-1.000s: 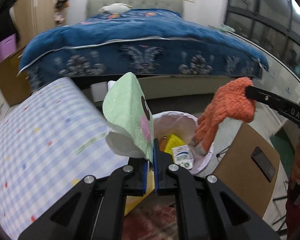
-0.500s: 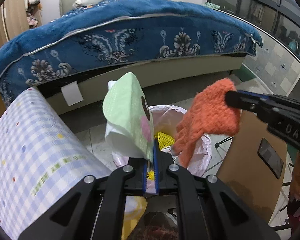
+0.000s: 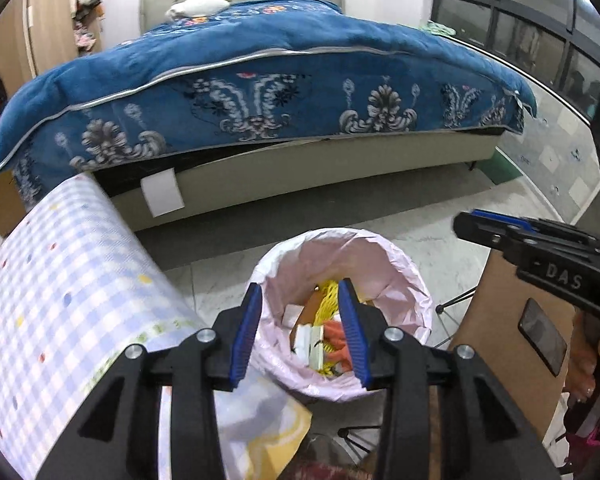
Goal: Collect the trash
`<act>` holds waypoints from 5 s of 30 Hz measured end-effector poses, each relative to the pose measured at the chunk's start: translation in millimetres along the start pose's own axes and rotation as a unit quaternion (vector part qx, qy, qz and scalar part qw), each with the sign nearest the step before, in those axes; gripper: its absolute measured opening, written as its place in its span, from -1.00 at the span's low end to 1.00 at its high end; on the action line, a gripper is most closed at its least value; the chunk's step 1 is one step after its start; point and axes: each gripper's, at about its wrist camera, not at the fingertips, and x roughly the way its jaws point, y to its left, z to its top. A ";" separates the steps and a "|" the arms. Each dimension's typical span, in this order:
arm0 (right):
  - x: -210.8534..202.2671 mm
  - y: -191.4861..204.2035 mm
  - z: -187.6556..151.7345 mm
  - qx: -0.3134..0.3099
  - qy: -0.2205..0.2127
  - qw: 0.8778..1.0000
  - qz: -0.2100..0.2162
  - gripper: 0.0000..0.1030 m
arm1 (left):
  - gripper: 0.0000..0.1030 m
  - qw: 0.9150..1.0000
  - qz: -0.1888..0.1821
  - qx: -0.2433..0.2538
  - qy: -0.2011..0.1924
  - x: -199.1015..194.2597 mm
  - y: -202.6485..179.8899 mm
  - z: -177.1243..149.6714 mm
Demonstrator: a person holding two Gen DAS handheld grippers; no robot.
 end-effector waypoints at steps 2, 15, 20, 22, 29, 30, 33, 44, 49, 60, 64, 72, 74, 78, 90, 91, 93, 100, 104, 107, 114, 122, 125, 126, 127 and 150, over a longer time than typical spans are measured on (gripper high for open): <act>-7.8 4.6 -7.0 0.001 0.003 1.000 0.004 -0.51 | -0.26 1.000 0.003 -0.009 -0.003 -11.5 5.4 -7.0; -46.9 99.9 -35.7 -0.078 0.014 0.994 0.071 -0.47 | -0.25 0.994 0.057 -0.085 -0.037 -114.7 54.3 -68.0; -54.8 149.9 -36.6 -0.120 0.015 0.988 0.095 -0.32 | -0.11 0.986 0.087 -0.132 -0.056 -156.0 90.3 -94.1; -58.7 167.6 -38.1 -0.133 0.016 0.985 0.106 -0.14 | 0.00 0.981 0.102 -0.151 -0.060 -170.4 105.3 -104.7; -72.4 230.4 -40.4 -0.183 0.008 0.976 0.115 0.65 | 0.74 0.957 0.179 -0.218 -0.061 -214.6 155.1 -144.9; -75.0 238.4 -40.3 -0.189 0.005 0.975 0.116 0.68 | 0.83 0.953 0.189 -0.227 -0.060 -220.5 162.7 -150.6; -81.8 259.1 -40.6 -0.206 0.003 0.971 0.122 0.71 | 0.87 0.943 0.212 -0.249 -0.061 -238.7 179.1 -165.1; -118.1 284.6 -56.7 -0.244 -0.007 0.960 0.138 0.76 | 0.87 0.929 0.242 -0.271 -0.074 -295.7 177.8 -184.5; -140.9 272.0 -61.6 -0.235 -0.015 0.962 0.136 0.77 | 0.87 0.933 0.242 -0.253 -0.077 -307.1 155.9 -179.3; -171.4 253.6 -67.2 -0.239 -0.043 0.963 0.114 0.77 | 0.87 0.938 0.247 -0.228 -0.082 -315.9 129.5 -171.1; -170.7 250.9 -64.7 -0.235 -0.045 0.964 0.114 0.77 | 0.87 0.936 0.252 -0.230 -0.084 -318.7 129.7 -170.9; -166.8 249.6 -65.6 -0.233 -0.042 0.965 0.110 0.77 | 0.87 0.935 0.254 -0.233 -0.082 -317.7 130.5 -171.1; -165.8 249.3 -66.0 -0.232 -0.041 0.966 0.108 0.77 | 0.87 0.935 0.253 -0.233 -0.082 -317.0 131.7 -170.9; -163.4 248.9 -66.4 -0.229 -0.040 0.967 0.105 0.77 | 0.87 0.937 0.249 -0.233 -0.080 -314.6 133.6 -170.0; -162.0 248.7 -66.4 -0.228 -0.039 0.967 0.104 0.77 | 0.87 0.937 0.248 -0.232 -0.079 -313.8 134.4 -169.0; -162.0 248.7 -66.3 -0.228 -0.039 0.967 0.104 0.77 | 0.87 0.937 0.248 -0.232 -0.079 -313.8 134.5 -169.0; -161.7 248.8 -66.4 -0.228 -0.038 0.967 0.104 0.77 | 0.87 0.937 0.248 -0.232 -0.079 -313.9 134.6 -169.1; -161.2 248.3 -65.9 -0.227 -0.038 0.968 0.104 0.77 | 0.87 0.937 0.248 -0.232 -0.079 -314.0 134.6 -169.0; -160.4 248.2 -66.4 -0.227 -0.038 0.968 0.103 0.77 | 0.87 0.937 0.248 -0.232 -0.079 -314.0 134.7 -169.0; -160.6 248.4 -66.3 -0.227 -0.038 0.968 0.103 0.77 | 0.87 0.937 0.248 -0.232 -0.079 -314.2 134.9 -169.0; -160.6 248.8 -66.2 -0.228 -0.038 0.968 0.103 0.77 | 0.87 0.937 0.248 -0.232 -0.080 -313.9 135.4 -168.3; -160.1 249.5 -66.7 -0.228 -0.038 0.967 0.103 0.77 | 0.87 0.937 0.249 -0.232 -0.079 -313.9 135.2 -168.4; -159.1 250.0 -67.3 -0.229 -0.037 0.967 0.103 0.77 | 0.87 0.937 0.249 -0.232 -0.080 -313.9 135.1 -168.4; -159.2 250.0 -67.0 -0.229 -0.037 0.967 0.103 0.77 | 0.87 0.937 0.249 -0.232 -0.079 -313.9 135.2 -168.4; -159.2 250.2 -67.0 -0.230 -0.037 0.967 0.103 0.77 | 0.87 0.937 0.248 -0.232 -0.080 -314.0 135.3 -168.5; -156.3 251.2 -67.7 -0.227 -0.034 0.968 0.102 0.77 | 0.87 0.934 0.268 -0.222 -0.079 -312.7 138.0 -167.0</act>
